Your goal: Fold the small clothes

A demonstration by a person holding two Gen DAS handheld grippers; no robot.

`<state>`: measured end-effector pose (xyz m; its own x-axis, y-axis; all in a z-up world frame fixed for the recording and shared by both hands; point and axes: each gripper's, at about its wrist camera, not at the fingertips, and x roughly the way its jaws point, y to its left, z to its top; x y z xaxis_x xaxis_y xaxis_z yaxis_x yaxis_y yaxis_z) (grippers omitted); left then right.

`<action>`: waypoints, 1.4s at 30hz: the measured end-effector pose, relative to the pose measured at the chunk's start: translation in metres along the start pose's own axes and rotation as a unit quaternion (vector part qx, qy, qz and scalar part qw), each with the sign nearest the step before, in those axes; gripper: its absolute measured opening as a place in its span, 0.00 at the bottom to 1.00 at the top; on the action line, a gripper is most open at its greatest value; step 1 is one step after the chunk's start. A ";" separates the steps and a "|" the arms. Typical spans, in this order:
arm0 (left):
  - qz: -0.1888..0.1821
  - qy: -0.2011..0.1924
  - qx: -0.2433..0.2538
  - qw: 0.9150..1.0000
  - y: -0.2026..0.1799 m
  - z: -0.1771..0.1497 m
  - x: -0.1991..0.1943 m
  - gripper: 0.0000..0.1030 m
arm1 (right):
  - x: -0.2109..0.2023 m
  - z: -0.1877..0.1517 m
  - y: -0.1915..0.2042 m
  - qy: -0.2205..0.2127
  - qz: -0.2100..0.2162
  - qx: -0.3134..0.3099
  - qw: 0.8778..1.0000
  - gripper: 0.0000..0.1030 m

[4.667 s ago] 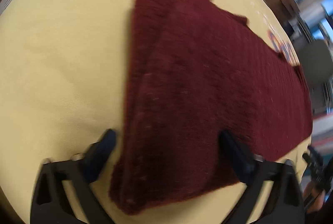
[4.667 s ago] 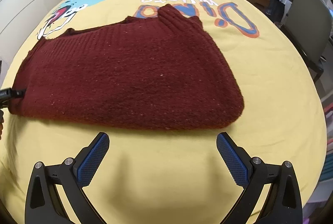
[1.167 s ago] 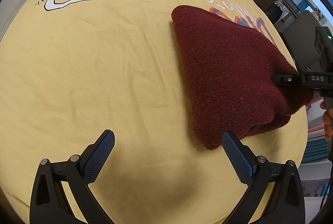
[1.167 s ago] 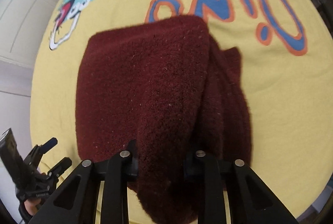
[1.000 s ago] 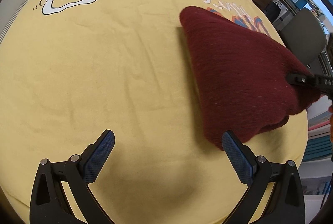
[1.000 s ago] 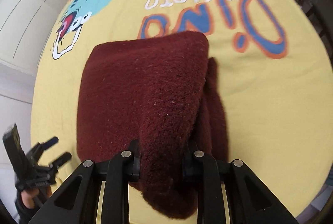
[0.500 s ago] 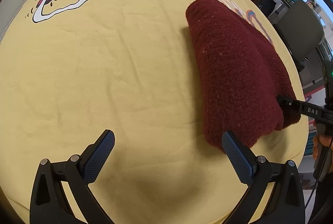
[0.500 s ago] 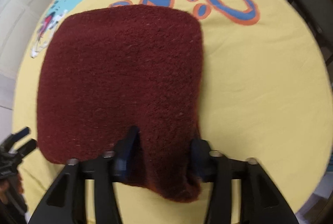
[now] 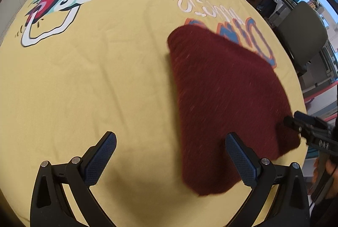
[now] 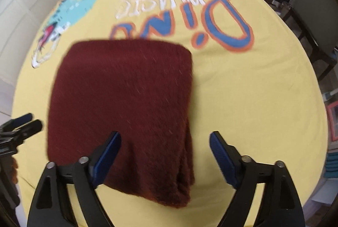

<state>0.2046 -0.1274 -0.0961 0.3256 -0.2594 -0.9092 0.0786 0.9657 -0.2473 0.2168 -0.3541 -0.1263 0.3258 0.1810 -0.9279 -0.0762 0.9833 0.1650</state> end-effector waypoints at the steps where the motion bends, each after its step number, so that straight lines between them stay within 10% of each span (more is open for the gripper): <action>1: -0.004 0.003 -0.004 1.000 -0.003 0.007 0.002 0.99 | 0.001 0.006 0.003 0.001 0.006 -0.005 1.000 0.99; 13: -0.009 0.077 -0.007 0.997 -0.033 0.030 0.073 0.99 | 0.069 0.006 -0.010 0.053 0.056 0.030 0.997 0.99; 24: -0.012 0.063 0.035 0.997 -0.040 0.010 0.095 0.99 | 0.095 -0.006 -0.020 0.047 0.132 0.049 0.989 0.99; 35: -0.071 0.065 0.039 0.995 -0.035 0.012 0.094 0.53 | 0.081 0.000 -0.002 0.056 0.156 0.044 0.985 0.47; 42: -0.106 0.029 0.062 0.992 -0.028 0.019 0.044 0.43 | 0.035 0.005 0.026 0.019 0.138 0.010 0.990 0.40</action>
<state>0.2345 -0.1653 -0.1231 0.2357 -0.4531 -0.8597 0.2553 0.8825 -0.3951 0.2308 -0.3224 -0.1529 0.2597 0.4421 -0.8585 -0.1382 0.8969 0.4201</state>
